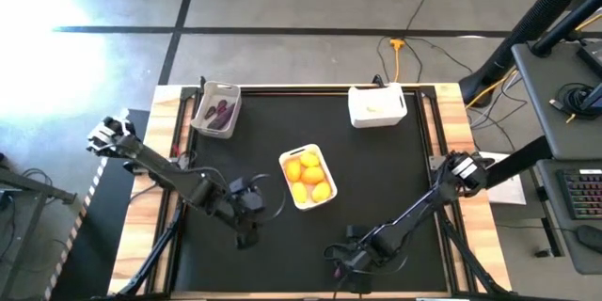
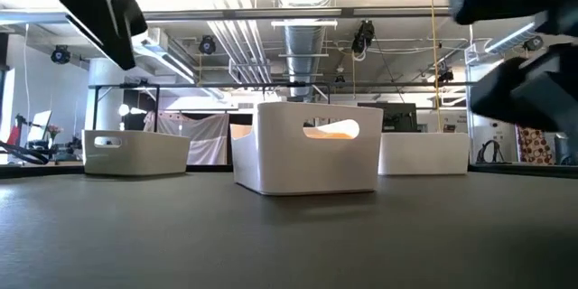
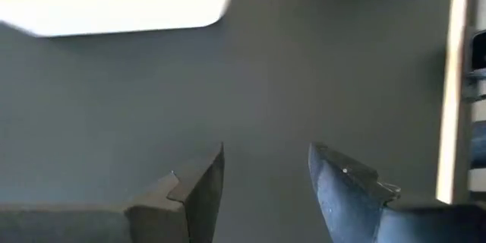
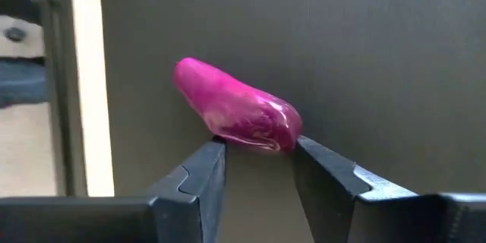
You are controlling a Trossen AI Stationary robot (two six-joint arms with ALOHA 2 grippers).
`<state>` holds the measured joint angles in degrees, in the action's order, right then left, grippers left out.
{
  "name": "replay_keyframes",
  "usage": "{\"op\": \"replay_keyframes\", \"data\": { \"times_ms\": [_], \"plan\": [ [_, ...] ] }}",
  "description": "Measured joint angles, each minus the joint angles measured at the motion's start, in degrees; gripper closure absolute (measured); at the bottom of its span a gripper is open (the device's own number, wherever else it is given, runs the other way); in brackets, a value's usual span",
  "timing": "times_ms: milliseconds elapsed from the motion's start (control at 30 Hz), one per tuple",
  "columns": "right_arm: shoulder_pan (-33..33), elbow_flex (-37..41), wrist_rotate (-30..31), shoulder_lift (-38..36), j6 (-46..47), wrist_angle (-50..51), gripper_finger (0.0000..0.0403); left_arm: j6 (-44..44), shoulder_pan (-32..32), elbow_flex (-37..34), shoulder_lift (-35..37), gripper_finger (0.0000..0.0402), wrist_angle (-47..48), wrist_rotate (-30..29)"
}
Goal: Sort produce into baskets
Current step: Put the eggplant into the gray bin
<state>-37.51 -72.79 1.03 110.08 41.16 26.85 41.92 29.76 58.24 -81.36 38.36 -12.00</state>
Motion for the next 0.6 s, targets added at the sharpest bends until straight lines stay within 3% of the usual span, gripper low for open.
{"op": "replay_keyframes", "data": {
  "times_ms": [167,400,600],
  "plan": [
    [2.32,0.04,1.19,0.51,-3.52,-5.24,0.0260,2.38,2.99,0.00,-2.55,0.0225,-4.48,0.03],
    [6.66,0.20,8.45,1.38,-12.48,-12.42,0.0263,5.78,4.58,0.01,-1.80,0.0225,-1.85,0.18],
    [11.52,0.22,10.85,3.69,-15.12,-18.67,0.0259,4.97,4.58,-0.01,-0.85,0.0225,-0.58,0.52]
  ]
}}
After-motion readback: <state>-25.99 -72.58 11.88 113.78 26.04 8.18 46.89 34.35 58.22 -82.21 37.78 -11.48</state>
